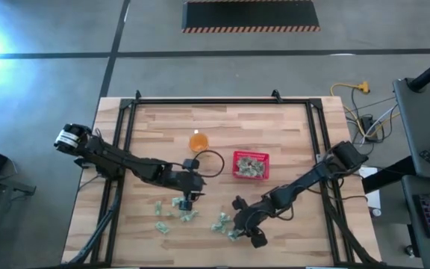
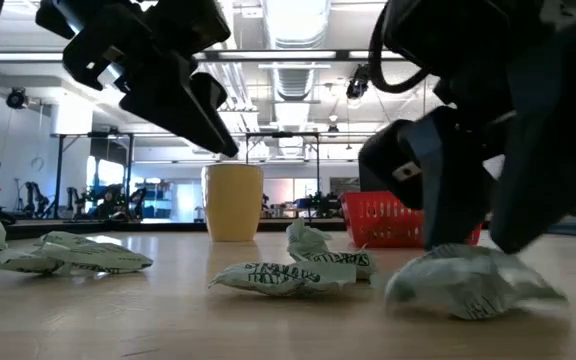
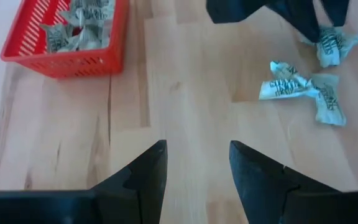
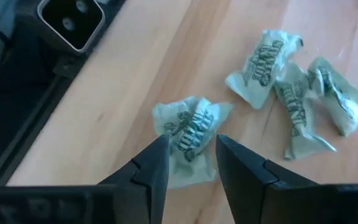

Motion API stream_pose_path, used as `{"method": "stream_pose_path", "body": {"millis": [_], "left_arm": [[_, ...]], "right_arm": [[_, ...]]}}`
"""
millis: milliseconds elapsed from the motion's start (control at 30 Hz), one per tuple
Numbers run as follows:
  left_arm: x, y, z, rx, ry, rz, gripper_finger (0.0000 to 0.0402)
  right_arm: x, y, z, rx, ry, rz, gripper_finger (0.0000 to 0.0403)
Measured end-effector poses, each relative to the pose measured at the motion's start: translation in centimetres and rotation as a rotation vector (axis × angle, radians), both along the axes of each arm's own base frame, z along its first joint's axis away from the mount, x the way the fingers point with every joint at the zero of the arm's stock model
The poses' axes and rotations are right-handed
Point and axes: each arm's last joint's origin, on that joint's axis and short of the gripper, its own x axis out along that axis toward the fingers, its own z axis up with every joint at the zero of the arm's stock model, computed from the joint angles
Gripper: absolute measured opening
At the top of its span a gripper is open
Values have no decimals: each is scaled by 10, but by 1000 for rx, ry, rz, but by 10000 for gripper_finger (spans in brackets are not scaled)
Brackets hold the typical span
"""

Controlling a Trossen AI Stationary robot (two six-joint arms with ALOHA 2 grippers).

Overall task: Pick and place Stevia / Truvia into bins
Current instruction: Put the stevia packet into the basket

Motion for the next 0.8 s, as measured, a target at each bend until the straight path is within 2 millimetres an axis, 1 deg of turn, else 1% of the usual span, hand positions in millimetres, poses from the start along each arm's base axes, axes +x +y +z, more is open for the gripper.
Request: {"method": "stream_pose_path", "body": {"millis": [167, 300, 400, 600, 800], "left_arm": [[0, 0, 0, 4, 2, -1, 158], [0, 0, -1, 5, 2, -1, 158], [0, 0, -1, 5, 3, -1, 158], [0, 0, -1, 7, 4, -3, 158], [0, 0, -1, 7, 3, -3, 157]], "right_arm": [[3, 1, -8, -8, 11, -2, 127], [4, 0, -8, -20, 3, 12, 116], [4, 0, -6, -24, -4, 16, 97], [3, -2, 0, -41, -12, 32, 45], [-4, -7, 15, -62, 14, 22, 14]]}}
